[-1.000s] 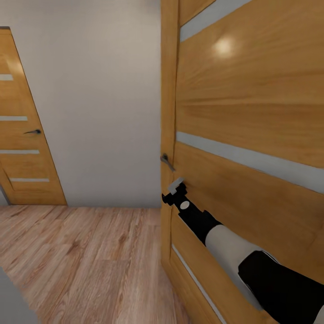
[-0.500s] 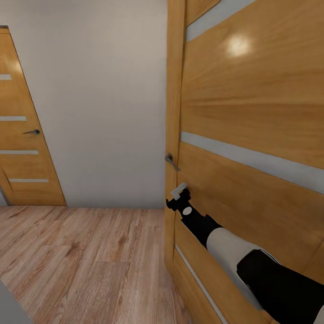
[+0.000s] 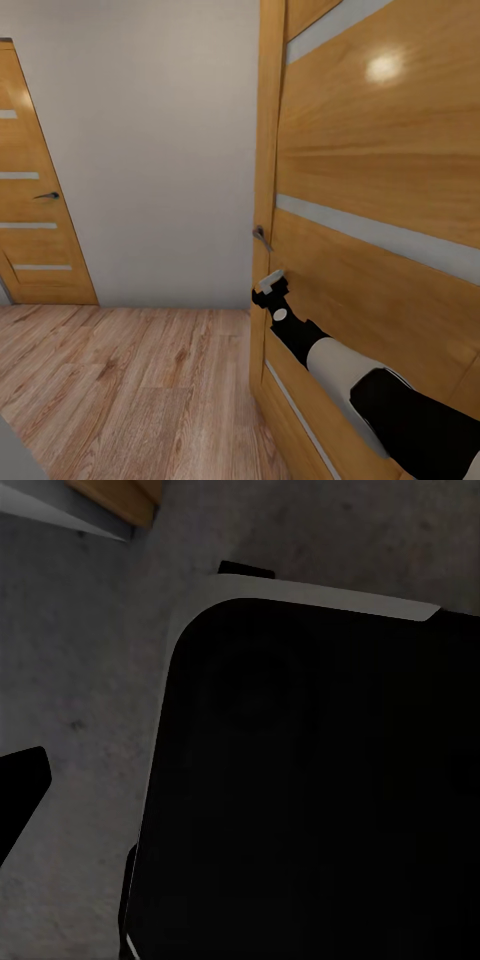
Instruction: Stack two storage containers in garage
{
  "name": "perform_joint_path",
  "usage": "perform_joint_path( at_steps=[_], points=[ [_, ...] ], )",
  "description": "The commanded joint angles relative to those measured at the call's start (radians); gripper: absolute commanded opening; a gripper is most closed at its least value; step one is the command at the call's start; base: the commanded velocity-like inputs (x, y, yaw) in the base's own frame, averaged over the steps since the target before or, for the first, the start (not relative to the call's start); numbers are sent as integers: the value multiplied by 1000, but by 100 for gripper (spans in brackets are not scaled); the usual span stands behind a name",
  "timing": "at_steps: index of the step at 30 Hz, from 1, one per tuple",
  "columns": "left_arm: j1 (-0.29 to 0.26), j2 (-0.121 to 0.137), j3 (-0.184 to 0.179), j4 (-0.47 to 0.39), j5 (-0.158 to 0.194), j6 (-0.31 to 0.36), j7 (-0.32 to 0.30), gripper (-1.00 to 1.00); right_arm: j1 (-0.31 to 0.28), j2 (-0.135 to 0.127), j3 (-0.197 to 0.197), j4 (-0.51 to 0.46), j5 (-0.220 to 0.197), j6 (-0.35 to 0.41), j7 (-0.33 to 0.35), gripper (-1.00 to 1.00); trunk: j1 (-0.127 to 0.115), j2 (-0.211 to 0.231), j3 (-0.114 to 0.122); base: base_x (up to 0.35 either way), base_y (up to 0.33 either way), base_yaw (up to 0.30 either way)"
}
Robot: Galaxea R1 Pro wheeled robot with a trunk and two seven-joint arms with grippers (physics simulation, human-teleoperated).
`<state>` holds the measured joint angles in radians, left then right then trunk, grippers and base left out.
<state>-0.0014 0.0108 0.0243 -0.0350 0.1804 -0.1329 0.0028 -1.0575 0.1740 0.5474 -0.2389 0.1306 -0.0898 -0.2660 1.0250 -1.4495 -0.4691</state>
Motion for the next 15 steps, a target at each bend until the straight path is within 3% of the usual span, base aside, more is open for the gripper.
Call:
perform_joint_path(
  at_steps=[1,10,15],
  points=[
    [0,0,2,0,4,-2,0,100,-1,1,0,3,10,1,6,100,0,-1,-1,0,0,0],
    [0,0,2,0,4,-2,0,100,-1,1,1,8,12,44,184,100,0,-1,-1,0,0,0],
    [0,0,2,0,4,-2,0,100,-1,1,1,9,11,45,213,100,0,-1,-1,0,0,0]
  ],
)
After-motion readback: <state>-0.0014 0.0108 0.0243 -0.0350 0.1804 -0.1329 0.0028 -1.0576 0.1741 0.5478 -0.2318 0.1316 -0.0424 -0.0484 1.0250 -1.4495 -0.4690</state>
